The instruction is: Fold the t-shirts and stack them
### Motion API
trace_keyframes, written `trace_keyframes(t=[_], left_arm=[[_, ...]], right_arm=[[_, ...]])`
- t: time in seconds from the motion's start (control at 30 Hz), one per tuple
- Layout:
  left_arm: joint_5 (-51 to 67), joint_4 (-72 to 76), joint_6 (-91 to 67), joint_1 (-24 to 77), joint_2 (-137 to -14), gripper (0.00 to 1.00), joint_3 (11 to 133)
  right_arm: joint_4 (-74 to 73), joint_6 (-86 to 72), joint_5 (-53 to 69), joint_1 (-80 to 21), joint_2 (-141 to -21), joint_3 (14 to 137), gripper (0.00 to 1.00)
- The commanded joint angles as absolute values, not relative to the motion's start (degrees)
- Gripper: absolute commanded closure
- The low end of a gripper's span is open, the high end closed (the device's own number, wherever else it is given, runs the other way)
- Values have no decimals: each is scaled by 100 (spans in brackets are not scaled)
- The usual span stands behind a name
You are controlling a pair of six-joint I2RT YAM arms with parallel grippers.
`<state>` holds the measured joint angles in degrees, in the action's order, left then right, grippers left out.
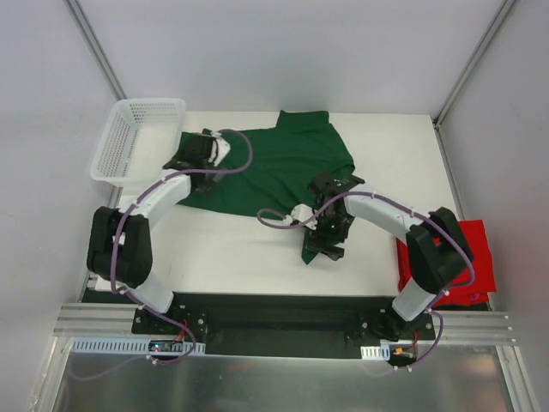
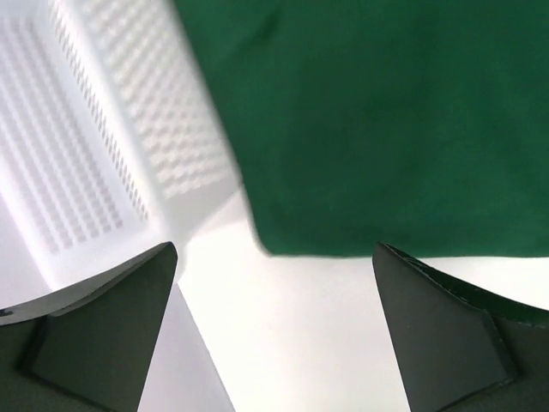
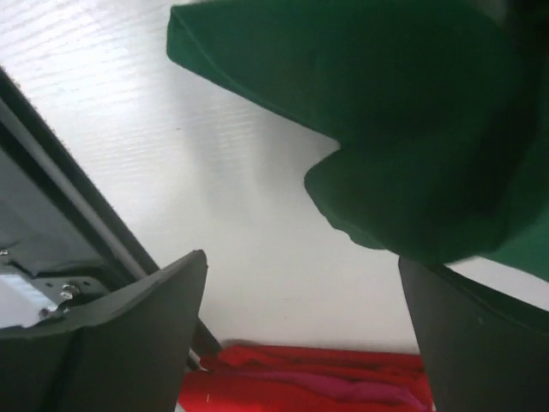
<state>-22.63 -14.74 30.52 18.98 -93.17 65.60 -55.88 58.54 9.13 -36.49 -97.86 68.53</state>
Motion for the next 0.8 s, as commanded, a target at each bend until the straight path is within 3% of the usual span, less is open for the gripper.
trace_keyframes(t=[0.0, 0.17, 0.37, 0.47, 0.77], left_arm=[[-1627, -1573, 2628, 690, -8483, 1, 6469], [-1284, -1582, 2777, -402, -8218, 1, 6232], [-774, -1582, 2900, -1728, -7902, 1, 5994], [-546, -1599, 2979, -2256, -7831, 1, 5977], [-334, -1591, 3085, -2663, -7550, 1, 5661]], right_arm=[[-4054, 5423, -200, -3884, -8755, 6444, 4], [-2797, 5318, -808, -4280, -8148, 5881, 4], [-3154, 5326, -309, -4737, -8077, 5968, 4], [-2701, 5317, -667, -5211, -7858, 5600, 4], [-2119, 5159, -1186, -5757, -7594, 4835, 4]])
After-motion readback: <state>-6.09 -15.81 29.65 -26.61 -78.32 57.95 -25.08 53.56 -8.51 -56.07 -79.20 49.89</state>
